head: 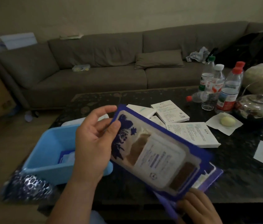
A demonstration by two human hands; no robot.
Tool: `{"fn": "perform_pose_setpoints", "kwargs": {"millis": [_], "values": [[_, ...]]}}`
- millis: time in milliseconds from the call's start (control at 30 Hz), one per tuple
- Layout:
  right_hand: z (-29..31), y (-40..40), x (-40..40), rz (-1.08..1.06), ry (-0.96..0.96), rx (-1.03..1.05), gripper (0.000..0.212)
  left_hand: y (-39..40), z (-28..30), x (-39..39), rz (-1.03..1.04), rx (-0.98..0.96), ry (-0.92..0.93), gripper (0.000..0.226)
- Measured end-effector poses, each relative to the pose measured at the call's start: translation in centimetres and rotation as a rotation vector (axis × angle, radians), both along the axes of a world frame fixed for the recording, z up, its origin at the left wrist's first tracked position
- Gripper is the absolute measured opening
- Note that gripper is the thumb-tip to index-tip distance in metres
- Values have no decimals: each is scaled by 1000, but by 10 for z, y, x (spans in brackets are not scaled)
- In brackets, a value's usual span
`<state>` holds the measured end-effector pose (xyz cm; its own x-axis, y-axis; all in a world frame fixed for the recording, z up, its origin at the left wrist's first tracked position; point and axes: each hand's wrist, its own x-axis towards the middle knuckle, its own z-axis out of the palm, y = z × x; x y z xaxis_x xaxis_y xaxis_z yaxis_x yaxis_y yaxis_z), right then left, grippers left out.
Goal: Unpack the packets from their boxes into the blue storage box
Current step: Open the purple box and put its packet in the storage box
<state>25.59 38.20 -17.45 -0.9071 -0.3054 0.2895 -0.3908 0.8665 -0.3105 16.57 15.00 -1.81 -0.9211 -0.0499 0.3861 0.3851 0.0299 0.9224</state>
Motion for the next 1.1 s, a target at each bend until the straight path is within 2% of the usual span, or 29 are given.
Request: {"fn": "perform_pose_setpoints", "kwargs": {"millis": [67,100,133,167,200,233,267,333,367,400,433,467,500,533,633,733,800,867,933,1000,1033,1100], "values": [[-1,-1,-1,-26,-49,64,28,0,-11,-3,73,154,-84,26],[7,-6,-3,-43,-64,75,29,1,-17,-4,102,230,-124,25],[18,-12,-4,-42,-85,60,40,3,-22,-5,121,307,-158,25],[29,-22,-5,-57,-115,-43,50,5,-26,-6,138,373,-178,25],[41,-34,-7,-90,-153,-202,61,7,-31,-6,156,425,-189,25],[53,-44,-9,-137,-175,-458,67,9,-35,-6,174,470,-197,24],[60,-53,-10,-184,-179,-728,61,12,-39,-6,192,507,-210,24],[68,-60,-19,-257,-96,-1231,28,15,-46,-4,199,529,-247,26],[74,-63,-25,-308,-65,-1392,19,14,-50,-3,183,517,-263,28],[84,-66,-33,-300,-45,-1481,23,12,-52,-2,156,494,-276,30],[93,-67,-40,-282,-14,-1540,25,7,-54,-1,123,459,-278,32],[102,-66,-46,-260,10,-1575,18,2,-56,-1,98,418,-270,34],[113,-66,-51,-228,36,-1557,12,-4,-55,-2,90,387,-247,36],[127,-67,-56,-192,66,-1489,16,-12,-55,-3,106,364,-214,38],[165,-67,-75,14,22,-1076,14,-40,-44,-10,189,258,-59,43],[195,-82,-99,198,-126,-600,12,-64,-22,-18,35,209,-43,61],[206,-101,-114,236,-132,-421,9,-76,-10,-21,-71,186,-115,59],[212,-121,-128,252,-100,-391,8,-85,-3,-22,-47,102,-82,38],[211,-133,-141,310,-225,-474,11,-94,0,-22,46,103,-19,22],[208,-142,-154,342,-408,-471,25,-106,-2,-25,133,199,-20,20],[207,-148,-160,342,-456,-412,24,-114,-3,-26,167,221,-33,22],[204,-160,-172,331,-439,-288,14,-127,-3,-28,196,148,-46,22]]}}
